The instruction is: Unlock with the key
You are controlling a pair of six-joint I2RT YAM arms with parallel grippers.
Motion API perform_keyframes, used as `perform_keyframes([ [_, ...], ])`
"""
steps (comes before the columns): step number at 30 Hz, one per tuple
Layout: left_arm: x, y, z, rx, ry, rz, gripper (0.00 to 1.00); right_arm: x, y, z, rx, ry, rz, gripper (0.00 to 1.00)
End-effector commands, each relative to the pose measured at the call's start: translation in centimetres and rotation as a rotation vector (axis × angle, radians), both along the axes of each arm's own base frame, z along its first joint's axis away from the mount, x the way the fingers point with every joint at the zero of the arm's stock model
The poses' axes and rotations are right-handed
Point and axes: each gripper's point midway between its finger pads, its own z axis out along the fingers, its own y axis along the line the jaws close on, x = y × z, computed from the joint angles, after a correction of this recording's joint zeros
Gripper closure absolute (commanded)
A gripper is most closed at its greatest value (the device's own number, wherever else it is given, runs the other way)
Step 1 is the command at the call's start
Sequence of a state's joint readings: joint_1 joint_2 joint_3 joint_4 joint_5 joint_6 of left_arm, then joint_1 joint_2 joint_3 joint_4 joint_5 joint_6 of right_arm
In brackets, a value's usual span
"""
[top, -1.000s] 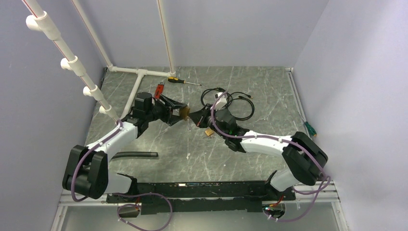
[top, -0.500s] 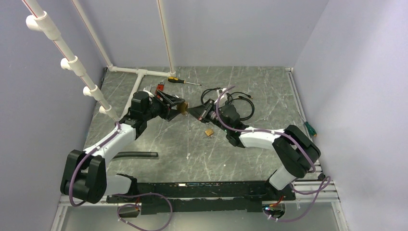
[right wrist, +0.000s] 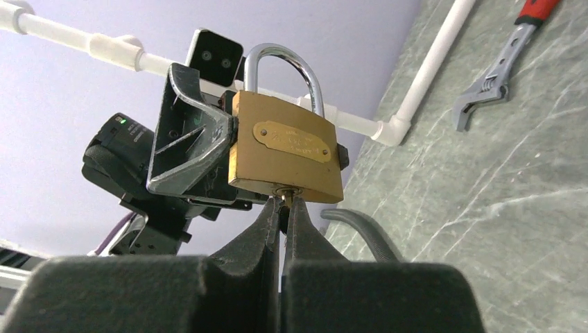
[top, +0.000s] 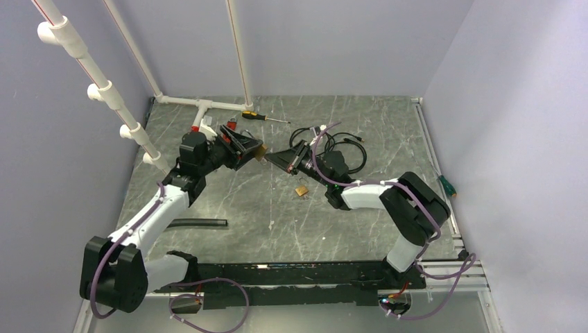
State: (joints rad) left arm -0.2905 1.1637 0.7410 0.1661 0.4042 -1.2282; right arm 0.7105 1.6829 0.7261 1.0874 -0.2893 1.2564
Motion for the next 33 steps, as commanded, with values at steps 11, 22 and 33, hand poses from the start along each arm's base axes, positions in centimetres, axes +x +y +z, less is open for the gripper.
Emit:
perform_keyframes([
  [11,-4.2,-1.0,11.5,0.041,-0.545,-0.159,1.00,-1.0,0.6,3.7,0.282,0.093,0.185,1.00],
  [22,-6.3,-1.1,13.9,0.061,-0.669,-0.218,1.00,-1.9,-0.2,7.5,0.458,0.101,0.309,1.00],
  [33,-3.9,1.5,12.0,0.235,-0.461,-0.051,1.00,-1.0,-1.0,6.5,0.165,-0.065,0.145,0.55],
])
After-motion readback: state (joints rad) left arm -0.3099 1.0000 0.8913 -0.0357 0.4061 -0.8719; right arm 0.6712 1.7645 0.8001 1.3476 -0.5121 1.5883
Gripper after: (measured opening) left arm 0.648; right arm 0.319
